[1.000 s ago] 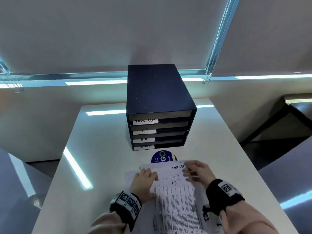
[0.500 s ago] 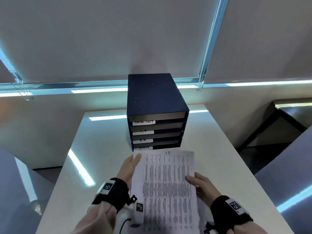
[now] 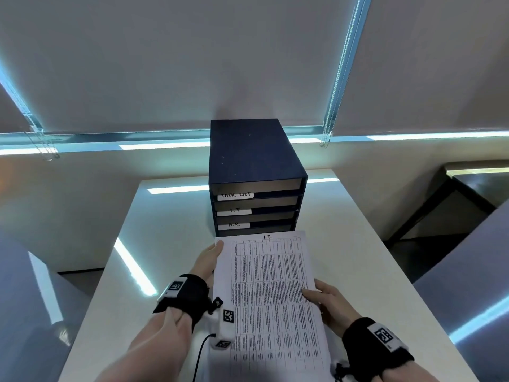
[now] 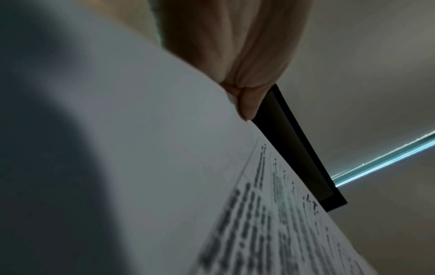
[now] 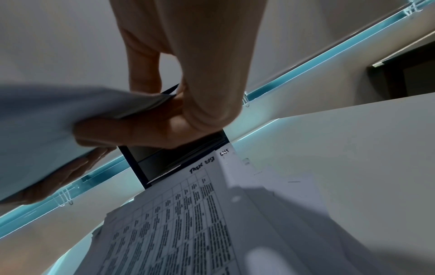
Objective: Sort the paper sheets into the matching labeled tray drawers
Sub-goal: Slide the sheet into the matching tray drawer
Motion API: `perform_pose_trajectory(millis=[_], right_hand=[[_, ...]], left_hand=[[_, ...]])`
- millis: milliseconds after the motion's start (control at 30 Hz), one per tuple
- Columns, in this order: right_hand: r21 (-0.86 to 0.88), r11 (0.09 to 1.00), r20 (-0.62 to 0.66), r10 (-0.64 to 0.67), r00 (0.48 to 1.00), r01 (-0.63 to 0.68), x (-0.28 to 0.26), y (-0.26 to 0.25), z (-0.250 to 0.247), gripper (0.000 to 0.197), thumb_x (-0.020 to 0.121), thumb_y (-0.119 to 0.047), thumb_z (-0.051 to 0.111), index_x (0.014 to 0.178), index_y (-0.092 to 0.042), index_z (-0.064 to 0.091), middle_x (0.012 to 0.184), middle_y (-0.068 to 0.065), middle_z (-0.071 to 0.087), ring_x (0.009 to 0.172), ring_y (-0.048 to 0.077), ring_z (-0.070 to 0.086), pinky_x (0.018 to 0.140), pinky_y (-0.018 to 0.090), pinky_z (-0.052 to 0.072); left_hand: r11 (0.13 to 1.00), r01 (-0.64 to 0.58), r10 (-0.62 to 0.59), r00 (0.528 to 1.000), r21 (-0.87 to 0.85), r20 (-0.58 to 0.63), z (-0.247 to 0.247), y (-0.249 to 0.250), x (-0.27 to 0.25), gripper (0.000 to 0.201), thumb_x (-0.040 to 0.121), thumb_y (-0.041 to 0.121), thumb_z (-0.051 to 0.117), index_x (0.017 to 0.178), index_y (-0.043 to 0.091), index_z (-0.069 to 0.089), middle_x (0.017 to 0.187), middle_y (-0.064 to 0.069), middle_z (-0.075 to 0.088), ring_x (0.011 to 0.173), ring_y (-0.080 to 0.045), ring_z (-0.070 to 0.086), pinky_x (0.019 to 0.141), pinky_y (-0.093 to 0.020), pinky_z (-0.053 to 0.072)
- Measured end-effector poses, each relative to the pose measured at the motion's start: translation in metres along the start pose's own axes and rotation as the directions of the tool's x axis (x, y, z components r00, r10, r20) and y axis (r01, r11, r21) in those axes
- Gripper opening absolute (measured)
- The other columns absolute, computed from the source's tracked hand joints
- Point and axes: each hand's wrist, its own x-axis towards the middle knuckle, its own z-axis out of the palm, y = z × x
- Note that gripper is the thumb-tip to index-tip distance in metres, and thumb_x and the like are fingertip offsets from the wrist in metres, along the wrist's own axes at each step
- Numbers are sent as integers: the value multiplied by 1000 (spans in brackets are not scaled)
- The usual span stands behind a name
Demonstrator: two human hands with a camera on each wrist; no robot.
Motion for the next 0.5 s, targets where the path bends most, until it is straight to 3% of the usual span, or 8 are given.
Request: perform_pose_trajectory(millis=[100,167,233,300,333,400,467,500], right_hand=[[-44,999,-4,23,1000,-23,6,14,-2,78,82,-12,69,148,-8,28,143,13,49,124,26,53,108,37,38],[-138,990,-22,12,1000,-15,13,25,-3,100,64,-27,82,148,-24,27,152,3,38,134,34,43,115,49,28],[-113,994,-94,-16,995,6,21,23,0,84,73,-23,74,145,-28,31,156,4,30,137,37,37,115,54,25],[-43,999,-176,5,984,-13,27,3,4,79,88,-8,61,152,-15,16,153,12,31,135,30,39,118,46,22],[-55,998,-186,0,983,-10,32,-7,3,75,91,-1,55,152,-10,13,141,16,46,124,27,50,118,43,21],[-73,997,-167,9,986,-21,45,-26,-1,68,93,4,50,150,-6,16,88,9,72,81,10,60,119,40,21],[-117,991,-191,40,981,-64,50,-47,6,67,94,5,48,151,-4,14,39,-11,55,45,-1,51,119,42,22],[-120,990,-184,55,981,-78,57,-55,6,63,95,6,46,150,-3,16,33,-11,49,37,-2,50,118,42,23]], left_hand=[[1000,-18,18,1000,-11,-16,3,3,4,43,102,28,38,129,-2,52,125,-22,60,115,-34,59,106,-50,39],[998,-37,33,997,-55,-68,2,6,12,43,99,31,45,125,-2,55,119,-21,63,110,-35,61,103,-52,42],[993,-39,32,998,-114,-62,3,13,19,45,94,30,56,124,-3,56,114,-21,66,105,-36,65,100,-54,45],[991,-36,35,999,-125,-10,10,22,17,39,92,23,60,120,-4,57,105,-20,70,94,-31,69,91,-47,53],[994,-36,37,999,-99,6,12,23,15,34,93,20,59,116,-4,58,100,-18,71,87,-28,70,83,-40,57],[999,-23,23,999,-29,22,15,23,11,30,94,16,56,116,-5,56,100,-17,69,83,-25,69,73,-31,58],[999,-15,17,998,-32,61,12,20,7,33,96,14,53,121,-8,54,103,-19,68,70,-20,69,59,-26,57],[999,-13,16,996,-36,87,11,17,5,33,96,13,52,121,-8,54,100,-19,68,63,-19,69,55,-24,55]])
